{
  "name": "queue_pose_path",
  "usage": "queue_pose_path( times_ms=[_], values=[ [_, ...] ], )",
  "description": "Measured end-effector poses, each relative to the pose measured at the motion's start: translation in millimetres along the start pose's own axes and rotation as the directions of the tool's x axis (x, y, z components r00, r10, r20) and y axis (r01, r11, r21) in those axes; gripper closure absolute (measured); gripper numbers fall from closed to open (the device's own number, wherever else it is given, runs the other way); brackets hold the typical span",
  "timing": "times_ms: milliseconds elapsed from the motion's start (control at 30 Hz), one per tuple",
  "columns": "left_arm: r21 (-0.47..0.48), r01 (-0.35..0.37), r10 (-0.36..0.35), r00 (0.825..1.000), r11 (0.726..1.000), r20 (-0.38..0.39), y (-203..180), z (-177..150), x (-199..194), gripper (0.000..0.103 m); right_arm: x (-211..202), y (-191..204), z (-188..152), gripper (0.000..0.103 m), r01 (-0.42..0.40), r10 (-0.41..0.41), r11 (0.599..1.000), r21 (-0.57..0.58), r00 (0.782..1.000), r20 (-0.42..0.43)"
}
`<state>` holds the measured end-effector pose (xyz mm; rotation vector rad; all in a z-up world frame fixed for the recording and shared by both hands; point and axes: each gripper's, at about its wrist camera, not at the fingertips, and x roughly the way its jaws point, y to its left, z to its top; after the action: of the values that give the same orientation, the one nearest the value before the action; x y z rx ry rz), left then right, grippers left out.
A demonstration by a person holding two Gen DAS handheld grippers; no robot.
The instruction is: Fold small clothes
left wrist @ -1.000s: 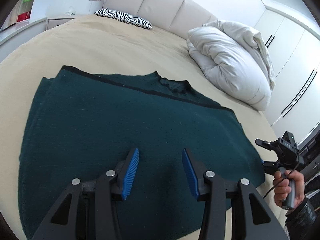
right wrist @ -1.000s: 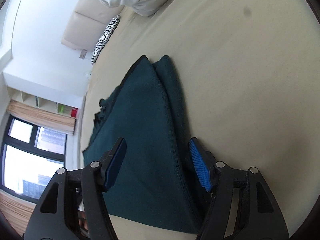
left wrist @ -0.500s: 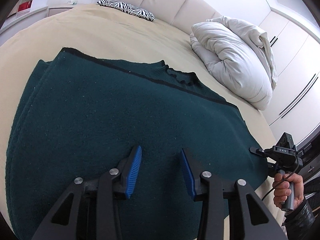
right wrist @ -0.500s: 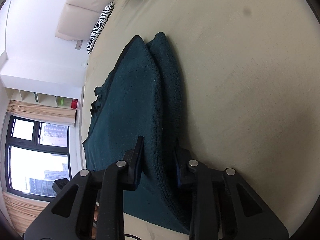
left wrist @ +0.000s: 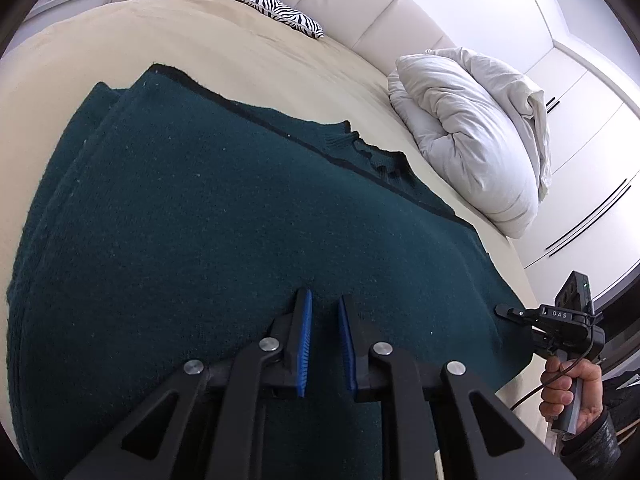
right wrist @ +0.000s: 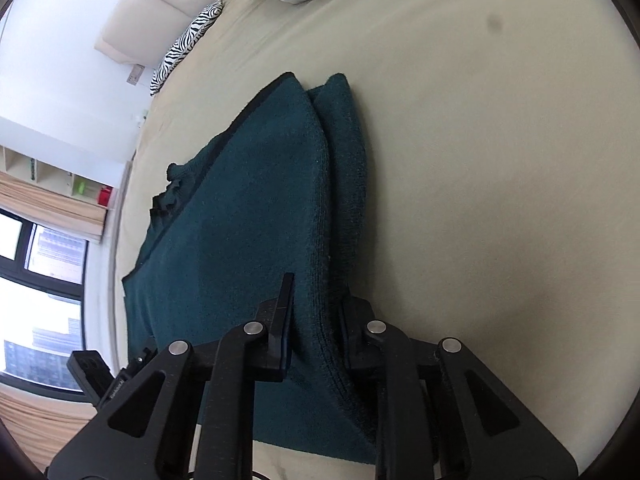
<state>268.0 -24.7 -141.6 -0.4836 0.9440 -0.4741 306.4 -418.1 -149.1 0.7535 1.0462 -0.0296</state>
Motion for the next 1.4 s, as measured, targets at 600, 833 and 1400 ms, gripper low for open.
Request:
queue_pose_path(
  times_ms=[600, 833, 1400],
  values=[
    [-0.254, 0.175, -0.127, 0.972, 0.951, 0.195, 59, 24, -99, 0.039, 68, 324, -145, 0.09, 0.151, -0.197, 0.539, -0.829, 0.979, 0.05],
    [-0.29, 0.191, -0.175, 0.981, 0.938, 0.079, 56, 38, -69, 0.037, 83, 315, -169, 0.089, 0.15, -0.205, 0.515, -0.844, 0.978, 0.048],
    [-0.273, 0.126, -0.171, 0.975, 0.954, -0.146, 39, 63, 11, 0.089, 50, 289, -188, 0.061, 0.035, -0.093, 0.522, -0.852, 0.996, -0.017]
  ],
)
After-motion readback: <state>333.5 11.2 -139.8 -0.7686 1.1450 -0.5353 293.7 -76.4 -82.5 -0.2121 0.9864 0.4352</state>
